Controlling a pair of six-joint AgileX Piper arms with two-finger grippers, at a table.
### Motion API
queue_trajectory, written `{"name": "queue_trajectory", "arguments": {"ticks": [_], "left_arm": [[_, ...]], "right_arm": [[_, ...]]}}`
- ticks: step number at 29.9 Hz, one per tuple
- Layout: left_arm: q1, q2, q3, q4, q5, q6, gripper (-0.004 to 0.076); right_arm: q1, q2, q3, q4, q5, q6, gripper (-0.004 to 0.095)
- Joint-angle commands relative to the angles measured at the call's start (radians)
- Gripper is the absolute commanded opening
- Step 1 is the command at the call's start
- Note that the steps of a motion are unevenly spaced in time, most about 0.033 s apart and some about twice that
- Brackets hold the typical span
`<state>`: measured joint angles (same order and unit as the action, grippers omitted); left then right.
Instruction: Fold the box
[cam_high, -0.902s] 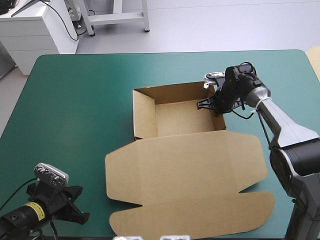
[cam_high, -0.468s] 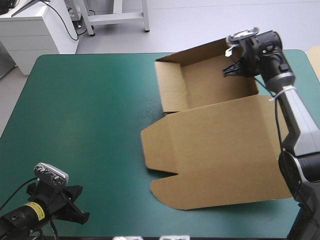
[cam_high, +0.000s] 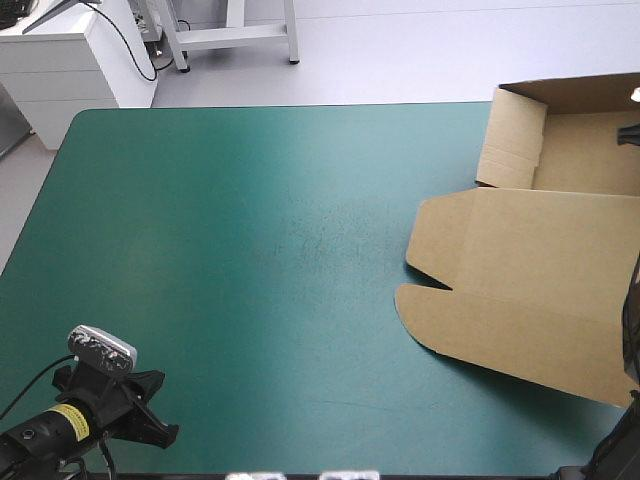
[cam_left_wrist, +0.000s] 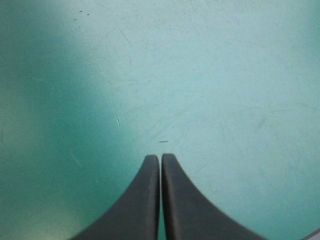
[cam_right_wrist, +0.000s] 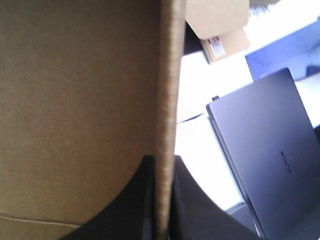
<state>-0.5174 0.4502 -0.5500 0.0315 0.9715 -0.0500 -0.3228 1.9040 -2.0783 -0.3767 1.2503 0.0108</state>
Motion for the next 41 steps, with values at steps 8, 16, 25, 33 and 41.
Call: {"name": "queue_trajectory", "arguments": {"ticks": [8,16,25,33,41], "left_arm": [[-0.005,0.006,-0.026,0.008,-0.053,0.002,-0.0008],[-0.005,0.006,-0.026,0.01,-0.054,0.002,-0.0008],[-0.005,0.006,-0.026,0.01,-0.053,0.002,-0.0008],[-0.005,0.006,-0.026,0.01,-0.079,0.002,-0.0008],[-0.005,0.006,-0.026,0.01,-0.105,0.002,-0.0008]], "right_arm": [[-0.201,0.136,-0.029,0.011,-0.005,0.004,-0.0021],[-0.207,0.181,-0.029,0.072,-0.005,-0.011,-0.002],[-0.21,0.172,-0.029,0.131,-0.005,-0.063,0.0295],[-0.21,0.068,-0.029,0.104,-0.005,-0.057,0.0739],[-0.199,-0.22,0.068,0.391,-0.005,-0.1,0.016]]}}
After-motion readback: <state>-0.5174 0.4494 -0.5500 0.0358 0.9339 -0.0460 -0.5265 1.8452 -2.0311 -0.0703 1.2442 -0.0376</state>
